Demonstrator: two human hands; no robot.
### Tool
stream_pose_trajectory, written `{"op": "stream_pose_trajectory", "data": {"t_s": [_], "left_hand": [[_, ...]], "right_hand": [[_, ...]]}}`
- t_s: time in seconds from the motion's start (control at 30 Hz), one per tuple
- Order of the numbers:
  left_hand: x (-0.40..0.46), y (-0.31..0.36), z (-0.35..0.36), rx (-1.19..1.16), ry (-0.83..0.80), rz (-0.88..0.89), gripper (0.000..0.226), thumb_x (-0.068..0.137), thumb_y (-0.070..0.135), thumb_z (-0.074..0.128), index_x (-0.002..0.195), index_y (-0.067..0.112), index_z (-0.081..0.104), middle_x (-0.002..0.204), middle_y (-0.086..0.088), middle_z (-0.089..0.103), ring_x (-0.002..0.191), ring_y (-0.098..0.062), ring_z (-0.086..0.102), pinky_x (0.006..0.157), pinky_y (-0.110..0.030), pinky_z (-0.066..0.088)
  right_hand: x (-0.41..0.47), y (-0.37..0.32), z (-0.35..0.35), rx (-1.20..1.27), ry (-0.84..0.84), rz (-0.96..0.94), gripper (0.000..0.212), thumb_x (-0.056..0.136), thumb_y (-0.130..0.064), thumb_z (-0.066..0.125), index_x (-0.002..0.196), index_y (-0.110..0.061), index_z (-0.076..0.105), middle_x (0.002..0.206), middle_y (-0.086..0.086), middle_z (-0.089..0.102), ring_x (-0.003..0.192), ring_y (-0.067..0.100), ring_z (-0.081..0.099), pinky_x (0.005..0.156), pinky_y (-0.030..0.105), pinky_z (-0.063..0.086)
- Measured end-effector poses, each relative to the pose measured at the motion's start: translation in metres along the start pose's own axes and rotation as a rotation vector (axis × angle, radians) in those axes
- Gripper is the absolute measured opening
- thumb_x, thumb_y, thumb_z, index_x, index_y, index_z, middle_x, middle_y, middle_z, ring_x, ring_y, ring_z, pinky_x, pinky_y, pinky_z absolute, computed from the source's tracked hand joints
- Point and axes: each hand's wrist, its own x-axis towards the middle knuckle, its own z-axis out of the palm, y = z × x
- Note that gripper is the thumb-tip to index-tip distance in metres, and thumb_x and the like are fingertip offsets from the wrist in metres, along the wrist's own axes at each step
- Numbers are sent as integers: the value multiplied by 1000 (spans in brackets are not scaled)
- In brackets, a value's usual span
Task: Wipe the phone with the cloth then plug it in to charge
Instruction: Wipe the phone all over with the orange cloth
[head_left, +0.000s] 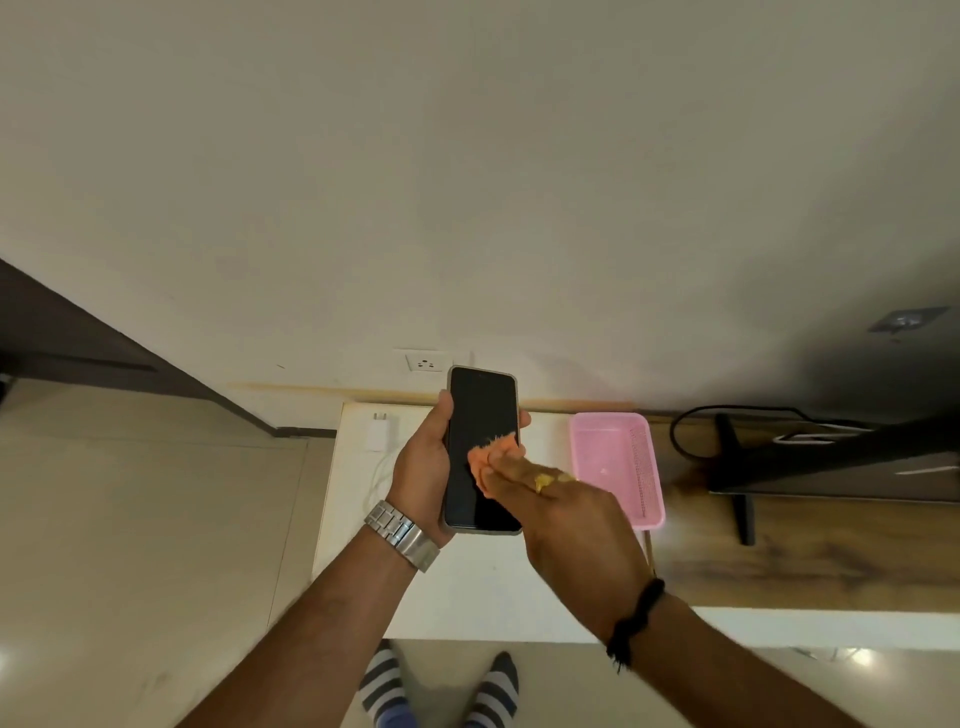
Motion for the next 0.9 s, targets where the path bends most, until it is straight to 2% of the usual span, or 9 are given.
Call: {"op": "stream_pose_trajectory", "data": {"t_s": [0.13, 0.23, 0.33, 0.37, 0.47, 0.6, 0.67, 0.8, 0.9], "left_hand": [[12, -11, -10, -70, 10, 25, 73, 102, 65, 32, 134, 9, 65, 134, -21, 62, 92, -32, 66, 75, -50, 60], [22, -13, -14, -96, -18, 0, 71, 101, 64, 33, 119, 11, 76, 125, -19, 68, 92, -33, 64, 74, -52, 61], [33, -16, -22, -102, -18, -10, 77, 100, 67, 32, 128, 8, 71, 129, -19, 68, 96, -33, 64, 81, -49, 58], [36, -19, -24, -93, -18, -6, 77, 100, 68, 31, 134, 8, 67, 134, -20, 67, 102, -35, 65, 86, -49, 57], [42, -34, -29, -56, -71, -24, 65, 98, 64, 40, 132, 17, 69, 133, -18, 67, 108, -40, 65, 87, -56, 55], [55, -41, -37, -82, -34, -18, 53, 97, 56, 52, 124, 16, 74, 127, -19, 70, 109, -39, 70, 92, -52, 58], [61, -39, -44, -69, -17, -22, 60, 94, 54, 54, 136, 12, 66, 140, -23, 63, 117, -40, 67, 101, -50, 54], [65, -47, -60, -61, -44, -43, 67, 97, 59, 41, 135, 10, 66, 145, -23, 59, 99, -34, 66, 83, -48, 57], [68, -51, -70, -49, -56, -16, 70, 96, 59, 41, 140, 9, 61, 144, -24, 58, 103, -37, 62, 85, -53, 56]], "right_hand": [[-27, -12, 17, 113, -52, 39, 68, 66, 2, 86, 130, -14, 68, 128, 2, 69, 106, 18, 72, 90, 33, 58], [-38, -19, 26, 156, -44, -21, 59, 67, -3, 88, 122, -18, 72, 102, 9, 78, 83, 25, 76, 74, 40, 63], [-17, -11, 17, 274, 12, -82, 49, 91, -9, 64, 135, -30, 60, 114, 4, 75, 97, 22, 74, 81, 43, 62], [-2, 0, 13, 256, 76, -26, 38, 100, -19, 51, 136, -29, 60, 119, -1, 73, 100, 18, 73, 82, 38, 62], [49, 43, 5, 209, 133, 167, 44, 103, -38, 33, 138, -29, 59, 130, -3, 68, 108, 19, 69, 90, 38, 57], [63, 50, 41, 45, 29, 178, 38, 100, -28, 42, 134, -27, 60, 113, 7, 72, 93, 29, 69, 76, 40, 58], [39, 35, 61, 92, -16, 162, 37, 103, -33, 43, 137, -29, 55, 122, 0, 69, 101, 21, 68, 87, 35, 58], [-17, 20, 83, 226, -272, 7, 51, 97, -9, 60, 147, -18, 49, 130, 9, 66, 109, 26, 69, 97, 41, 56], [-32, 20, 75, 285, -266, -144, 51, 91, -1, 63, 139, -13, 57, 134, 9, 65, 116, 24, 67, 99, 43, 54]]}}
